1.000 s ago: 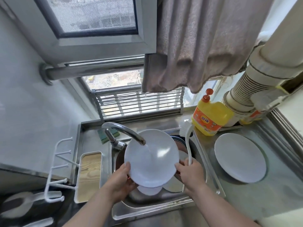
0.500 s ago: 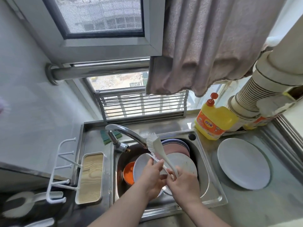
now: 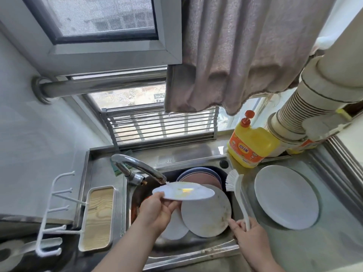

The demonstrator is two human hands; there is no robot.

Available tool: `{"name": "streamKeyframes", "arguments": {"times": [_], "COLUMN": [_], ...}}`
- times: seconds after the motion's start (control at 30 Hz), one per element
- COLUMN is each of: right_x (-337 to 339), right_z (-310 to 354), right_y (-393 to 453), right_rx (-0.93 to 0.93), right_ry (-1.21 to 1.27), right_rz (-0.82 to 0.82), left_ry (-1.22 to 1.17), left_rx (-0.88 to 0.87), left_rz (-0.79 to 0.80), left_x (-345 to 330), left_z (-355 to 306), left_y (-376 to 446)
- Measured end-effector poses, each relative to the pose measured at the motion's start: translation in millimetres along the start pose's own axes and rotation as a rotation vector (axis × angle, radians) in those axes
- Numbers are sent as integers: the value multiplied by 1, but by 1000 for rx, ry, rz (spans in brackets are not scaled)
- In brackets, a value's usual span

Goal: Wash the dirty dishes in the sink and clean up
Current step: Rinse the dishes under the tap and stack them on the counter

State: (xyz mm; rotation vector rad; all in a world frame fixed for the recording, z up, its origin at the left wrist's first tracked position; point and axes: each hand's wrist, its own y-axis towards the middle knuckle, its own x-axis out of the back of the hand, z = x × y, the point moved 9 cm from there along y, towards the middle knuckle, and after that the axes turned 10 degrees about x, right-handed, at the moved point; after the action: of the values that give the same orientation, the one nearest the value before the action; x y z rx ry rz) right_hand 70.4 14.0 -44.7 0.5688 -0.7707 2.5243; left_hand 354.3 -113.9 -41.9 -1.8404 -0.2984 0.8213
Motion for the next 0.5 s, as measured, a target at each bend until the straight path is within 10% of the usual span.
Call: {"name": "streamKeyframes", "arguments": {"times": [0.5], "right_x": [-20], "right_z": [33], "right_y": [16], "right_rx": [107], "right_ry": [83], "right_rz": [148], "left_ry": [-218], "left_rx": [-173], "left_rz": [-170], "left_x": [27], "left_z": [-35], "left_y": [6]}}
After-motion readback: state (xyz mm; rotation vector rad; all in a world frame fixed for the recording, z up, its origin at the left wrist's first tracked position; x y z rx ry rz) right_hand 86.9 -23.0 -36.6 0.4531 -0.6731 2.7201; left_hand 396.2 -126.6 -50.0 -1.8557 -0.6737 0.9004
